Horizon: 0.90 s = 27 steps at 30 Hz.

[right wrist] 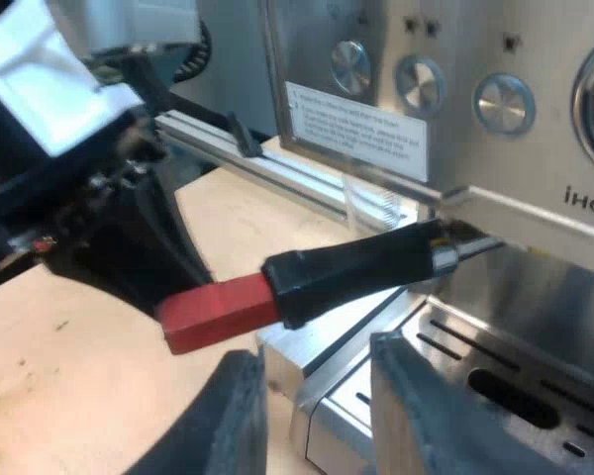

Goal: Put the handle in the coffee machine

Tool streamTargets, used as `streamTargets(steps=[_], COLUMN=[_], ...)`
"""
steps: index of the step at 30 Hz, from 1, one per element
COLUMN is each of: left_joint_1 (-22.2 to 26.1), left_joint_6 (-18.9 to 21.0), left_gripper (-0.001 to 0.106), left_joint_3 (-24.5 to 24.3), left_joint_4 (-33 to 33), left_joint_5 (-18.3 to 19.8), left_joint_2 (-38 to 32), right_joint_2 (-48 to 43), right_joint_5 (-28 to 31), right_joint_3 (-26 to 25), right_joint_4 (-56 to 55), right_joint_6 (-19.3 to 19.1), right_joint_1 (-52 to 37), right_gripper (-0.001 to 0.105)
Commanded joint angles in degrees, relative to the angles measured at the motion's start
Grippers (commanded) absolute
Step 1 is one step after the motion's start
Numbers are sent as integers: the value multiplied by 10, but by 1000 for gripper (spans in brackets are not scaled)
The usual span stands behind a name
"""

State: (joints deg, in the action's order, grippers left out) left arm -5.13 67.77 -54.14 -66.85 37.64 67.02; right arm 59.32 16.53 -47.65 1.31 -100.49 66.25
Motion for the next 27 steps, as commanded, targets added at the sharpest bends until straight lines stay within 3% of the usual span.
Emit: streamTargets(steps=[1,6,15,27], left_joint_1=[-52,-123,-222,-267], left_joint_6=[12,48,98,66], left_gripper=[0,0,0,0], left_joint_3=[1,1,1,1], left_joint_4=[-7,26,87,150], left_joint_5=[30,-13,-22,-21], left_joint_2=[-5,-5,-5,-5], right_joint_2=[-22,-47,-69,-95], right_joint_5=[-18,-19,-19,-18], right_joint_3=[-7,-9,-15,-17], right_joint_4=[-3,-21,-89,-128], right_joint_6=[-11,-12,-12,-35], right_joint_1=[1,1,1,1], right_gripper=[29,29,29,30])
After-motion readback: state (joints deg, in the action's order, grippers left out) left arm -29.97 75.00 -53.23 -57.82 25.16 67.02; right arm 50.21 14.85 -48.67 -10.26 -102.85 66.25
